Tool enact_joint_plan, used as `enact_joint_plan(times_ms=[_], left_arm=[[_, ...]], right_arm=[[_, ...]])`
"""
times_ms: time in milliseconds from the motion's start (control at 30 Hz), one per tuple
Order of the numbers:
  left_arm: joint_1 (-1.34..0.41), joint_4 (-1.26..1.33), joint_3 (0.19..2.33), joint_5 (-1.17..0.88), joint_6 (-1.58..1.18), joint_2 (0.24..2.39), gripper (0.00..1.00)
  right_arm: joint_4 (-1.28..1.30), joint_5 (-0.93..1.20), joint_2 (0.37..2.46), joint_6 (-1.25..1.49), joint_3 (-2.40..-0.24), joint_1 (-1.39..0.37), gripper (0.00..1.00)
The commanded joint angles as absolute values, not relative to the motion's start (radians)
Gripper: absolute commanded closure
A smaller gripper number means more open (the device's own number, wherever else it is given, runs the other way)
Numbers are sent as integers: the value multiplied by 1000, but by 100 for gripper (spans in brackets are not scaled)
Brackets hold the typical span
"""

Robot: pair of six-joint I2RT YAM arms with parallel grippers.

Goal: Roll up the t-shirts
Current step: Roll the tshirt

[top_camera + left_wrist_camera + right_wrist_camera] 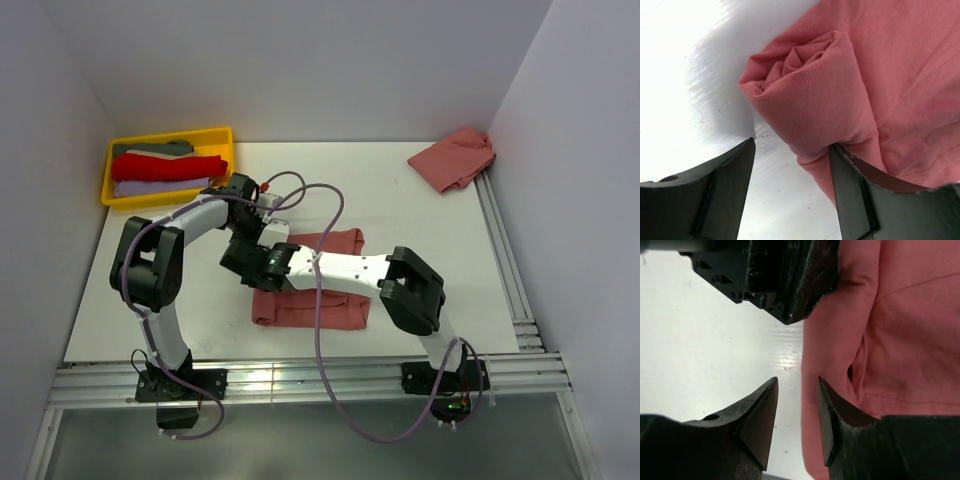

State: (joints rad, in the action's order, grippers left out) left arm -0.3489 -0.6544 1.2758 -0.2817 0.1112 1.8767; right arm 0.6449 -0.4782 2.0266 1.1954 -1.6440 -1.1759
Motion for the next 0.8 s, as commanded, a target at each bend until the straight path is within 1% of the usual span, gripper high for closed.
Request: enact_joint_plan(times_ms=[0,167,400,567,667,767], left_arm=[[-360,-635,1295,-262,121,1868,33],[-364,-637,1298,-278,127,1862,31],[-365,-653,1330,-293,126,1855,28],[-365,-672,1379,-305,112,1852,27],[-365,-673,1407,-305,101,1841,23],[-362,-678,1437,-305,92,1830,22]], right_arm=[[654,-497,2054,1157,-1684,-1181,56],[646,-480,2075,1149,-1669,-1177,56],[620,-468,2043,1180,-1551,-1175,54],[634,-465,2059,1178,-1543,-1175,51],[640,-462,2065,1177,-1546,-1175,49],[637,-459,2068,1170,-1546,-1175,46]])
